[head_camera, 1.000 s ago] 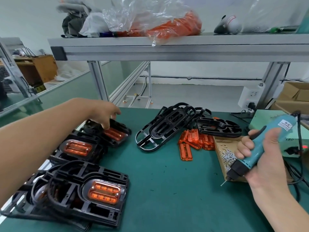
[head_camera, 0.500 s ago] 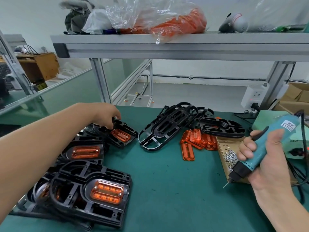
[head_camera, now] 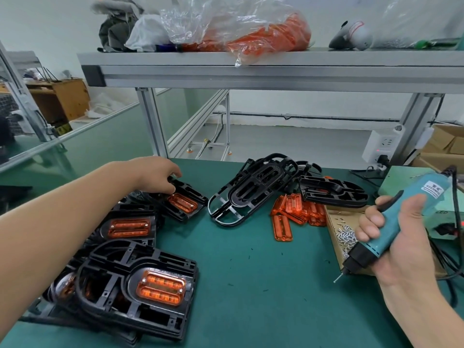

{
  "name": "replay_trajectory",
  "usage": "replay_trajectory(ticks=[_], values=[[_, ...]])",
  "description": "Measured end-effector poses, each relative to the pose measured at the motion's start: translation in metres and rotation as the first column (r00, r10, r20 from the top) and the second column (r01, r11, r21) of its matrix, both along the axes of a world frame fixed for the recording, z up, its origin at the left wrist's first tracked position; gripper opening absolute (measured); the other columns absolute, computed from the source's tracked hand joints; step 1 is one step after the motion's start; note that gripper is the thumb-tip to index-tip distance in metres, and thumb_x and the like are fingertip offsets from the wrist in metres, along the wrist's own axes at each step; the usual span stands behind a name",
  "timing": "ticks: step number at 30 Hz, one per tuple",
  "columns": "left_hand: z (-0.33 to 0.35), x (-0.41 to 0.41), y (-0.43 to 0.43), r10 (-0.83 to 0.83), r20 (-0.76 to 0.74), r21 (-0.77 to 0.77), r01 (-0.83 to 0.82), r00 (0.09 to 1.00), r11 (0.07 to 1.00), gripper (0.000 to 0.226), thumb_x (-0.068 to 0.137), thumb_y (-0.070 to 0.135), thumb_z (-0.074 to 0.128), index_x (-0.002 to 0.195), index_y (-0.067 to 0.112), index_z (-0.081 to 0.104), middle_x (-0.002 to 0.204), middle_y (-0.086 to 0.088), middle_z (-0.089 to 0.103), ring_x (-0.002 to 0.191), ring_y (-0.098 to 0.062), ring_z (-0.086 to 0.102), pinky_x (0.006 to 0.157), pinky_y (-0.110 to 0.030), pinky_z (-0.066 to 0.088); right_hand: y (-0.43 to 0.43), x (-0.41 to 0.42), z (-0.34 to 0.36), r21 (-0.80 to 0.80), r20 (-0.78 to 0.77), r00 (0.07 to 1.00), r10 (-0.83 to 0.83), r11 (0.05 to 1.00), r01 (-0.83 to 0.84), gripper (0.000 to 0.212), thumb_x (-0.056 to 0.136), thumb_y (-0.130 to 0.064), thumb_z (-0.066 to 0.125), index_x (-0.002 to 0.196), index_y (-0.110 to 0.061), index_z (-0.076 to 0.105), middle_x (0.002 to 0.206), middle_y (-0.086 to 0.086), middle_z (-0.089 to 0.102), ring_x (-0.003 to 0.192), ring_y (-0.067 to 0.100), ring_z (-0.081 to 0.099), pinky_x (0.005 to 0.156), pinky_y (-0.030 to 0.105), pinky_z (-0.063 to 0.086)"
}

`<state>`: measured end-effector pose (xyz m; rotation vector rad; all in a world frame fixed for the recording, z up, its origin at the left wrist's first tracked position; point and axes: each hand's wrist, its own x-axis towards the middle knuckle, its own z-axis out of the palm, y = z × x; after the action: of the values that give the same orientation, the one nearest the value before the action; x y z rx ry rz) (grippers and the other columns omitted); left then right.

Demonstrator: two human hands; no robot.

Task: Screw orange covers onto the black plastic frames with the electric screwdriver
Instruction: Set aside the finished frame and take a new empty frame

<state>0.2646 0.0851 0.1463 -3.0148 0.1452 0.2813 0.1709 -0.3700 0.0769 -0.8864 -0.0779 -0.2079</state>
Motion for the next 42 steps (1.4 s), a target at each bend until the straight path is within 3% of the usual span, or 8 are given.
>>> replay_trajectory(ticks=[11, 18, 24, 30, 34, 36, 40, 42], values=[[0.007, -0.004, -0.06, 0.003, 0.128, -0.048, 0.004, 0.992, 0.999, 0.06, 0.094, 0.054, 0.059, 0.144, 0.02, 0.06, 0.142, -0.002, 0.064, 0.127, -0.023, 0.061, 0.106, -0.045, 0.052, -0.001, 0.0, -0.001, 0.006, 0.015, 1.0, 0.007, 1.0, -0.007, 0.059, 0.08, -0.079, 0.069, 0.095, -0.022, 0.06, 0.069, -0.005, 0.043, 0.052, 0.008, 0.043, 0.048, 0.021, 0.044], [-0.022, -0.013, -0.142, 0.036, 0.043, -0.084, -0.033, 0.998, 0.996, 0.068, 0.071, 0.081, 0.068, 0.093, 0.016, 0.063, 0.091, 0.005, 0.067, 0.082, -0.017, 0.065, 0.071, -0.035, 0.055, -0.002, 0.001, -0.002, 0.027, 0.003, 1.0, 0.013, 1.0, -0.013, 0.059, 0.08, -0.078, 0.07, 0.096, -0.021, 0.06, 0.07, -0.004, 0.044, 0.052, 0.009, 0.044, 0.048, 0.022, 0.045], [-0.046, -0.019, -0.163, 0.161, 0.009, -0.045, -0.16, 0.987, 0.986, 0.099, 0.064, 0.087, 0.073, 0.13, 0.015, 0.058, 0.13, -0.008, 0.054, 0.107, -0.028, 0.065, 0.083, -0.04, 0.055, -0.005, 0.003, -0.003, 0.077, -0.007, 1.0, 0.0, 0.997, 0.001, 0.051, 0.091, -0.071, 0.06, 0.095, -0.02, 0.06, 0.069, -0.003, 0.044, 0.051, 0.01, 0.044, 0.048, 0.023, 0.045], [-0.033, -0.03, -0.17, 0.188, 0.116, -0.06, -0.182, 0.975, 0.981, 0.079, 0.068, 0.066, 0.073, 0.121, 0.011, 0.051, 0.106, -0.003, 0.044, 0.083, -0.026, 0.062, 0.061, -0.034, 0.046, -0.01, 0.005, -0.004, 0.095, -0.012, 1.0, -0.018, 0.995, 0.019, 0.052, 0.089, -0.071, 0.062, 0.097, -0.02, 0.059, 0.07, -0.003, 0.045, 0.052, 0.01, 0.045, 0.049, 0.023, 0.045], [-0.014, -0.056, -0.175, 0.163, 0.197, -0.106, -0.144, 0.967, 0.984, 0.073, 0.064, 0.065, 0.072, 0.113, 0.018, 0.047, 0.099, 0.002, 0.042, 0.077, -0.021, 0.059, 0.059, -0.033, 0.045, -0.013, 0.006, -0.004, 0.107, 0.002, 1.0, -0.026, 0.994, 0.026, 0.053, 0.089, -0.07, 0.063, 0.099, -0.019, 0.059, 0.07, -0.003, 0.046, 0.052, 0.01, 0.046, 0.049, 0.023, 0.046], [-0.009, -0.08, -0.182, 0.102, 0.197, -0.133, -0.077, 0.975, 0.988, 0.078, 0.062, 0.07, 0.069, 0.116, 0.021, 0.044, 0.099, 0.004, 0.043, 0.078, -0.019, 0.058, 0.06, -0.034, 0.046, -0.015, 0.007, -0.004, 0.115, 0.005, 1.0, -0.026, 0.993, 0.025, 0.053, 0.089, -0.07, 0.063, 0.101, -0.019, 0.058, 0.07, -0.003, 0.046, 0.053, 0.01, 0.046, 0.049, 0.023, 0.046], [-0.025, -0.143, -0.205, -0.149, 0.075, -0.168, 0.16, 0.986, 0.973, 0.106, 0.055, 0.082, 0.061, 0.143, 0.03, 0.032, 0.121, 0.009, 0.047, 0.106, -0.022, 0.064, 0.088, -0.04, 0.055, -0.02, 0.01, -0.001, 0.136, -0.01, 0.999, -0.033, 0.99, 0.034, 0.053, 0.087, -0.069, 0.066, 0.099, -0.018, 0.057, 0.069, -0.003, 0.045, 0.053, 0.01, 0.044, 0.049, 0.024, 0.045], [-0.039, -0.171, -0.221, -0.262, -0.006, -0.216, 0.255, 0.965, 0.943, 0.117, 0.056, 0.083, 0.06, 0.154, 0.036, 0.019, 0.129, 0.015, 0.041, 0.11, -0.019, 0.063, 0.091, -0.04, 0.055, -0.024, 0.011, -0.001, 0.157, -0.01, 0.999, -0.041, 0.987, 0.042, 0.052, 0.085, -0.068, 0.069, 0.097, -0.018, 0.058, 0.069, -0.004, 0.046, 0.053, 0.01, 0.043, 0.049, 0.024, 0.045]])
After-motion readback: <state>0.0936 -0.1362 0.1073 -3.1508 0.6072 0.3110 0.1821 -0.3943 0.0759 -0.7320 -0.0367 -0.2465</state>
